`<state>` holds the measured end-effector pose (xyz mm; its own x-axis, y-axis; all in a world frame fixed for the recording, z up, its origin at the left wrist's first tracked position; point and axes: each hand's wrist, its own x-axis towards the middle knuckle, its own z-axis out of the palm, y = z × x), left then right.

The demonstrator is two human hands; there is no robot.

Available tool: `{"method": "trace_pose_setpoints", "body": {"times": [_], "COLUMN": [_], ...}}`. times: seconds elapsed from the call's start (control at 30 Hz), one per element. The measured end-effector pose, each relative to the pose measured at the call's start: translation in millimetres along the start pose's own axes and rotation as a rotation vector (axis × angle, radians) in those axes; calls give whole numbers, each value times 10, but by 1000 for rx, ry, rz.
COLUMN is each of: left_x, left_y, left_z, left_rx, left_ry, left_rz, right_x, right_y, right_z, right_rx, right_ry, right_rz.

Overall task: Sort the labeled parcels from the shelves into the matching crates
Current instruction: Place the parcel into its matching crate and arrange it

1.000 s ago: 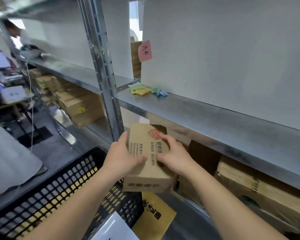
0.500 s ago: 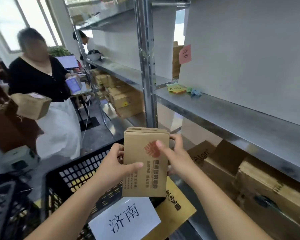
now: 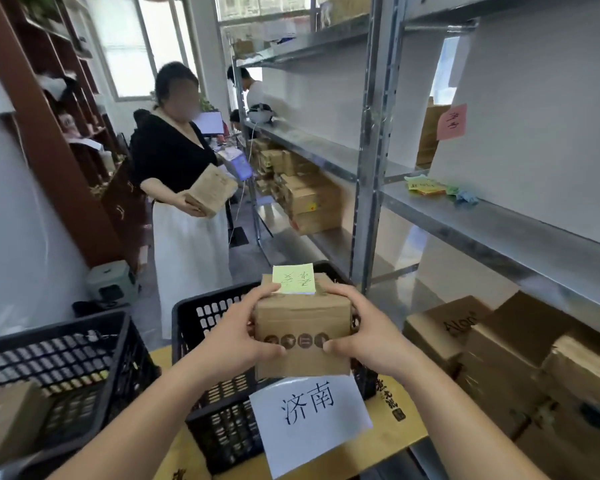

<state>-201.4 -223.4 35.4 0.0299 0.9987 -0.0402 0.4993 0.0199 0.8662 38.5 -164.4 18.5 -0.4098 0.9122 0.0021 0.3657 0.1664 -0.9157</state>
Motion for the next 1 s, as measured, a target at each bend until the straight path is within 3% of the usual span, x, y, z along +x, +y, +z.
{"method": "trace_pose_setpoints", "body": {"times": [0.33,0.77,1.0], "left_x": [-875,-2553,-3129], "left_y": [-711,-1916,-2475], "left_z": [-660,-2224,-2834], "left_rx": [120,321,240], "left_ry": [266,380,428], "left_rz": [34,-122,-225], "right_x": [-10,-134,-74], "right_y": [-359,-1386,-1677], "right_z": [1356,3712,4667], "right_rx": [-111,-440,-417], "right_ry": [75,-303,-435], "right_rz": [-167,-512,-526]}}
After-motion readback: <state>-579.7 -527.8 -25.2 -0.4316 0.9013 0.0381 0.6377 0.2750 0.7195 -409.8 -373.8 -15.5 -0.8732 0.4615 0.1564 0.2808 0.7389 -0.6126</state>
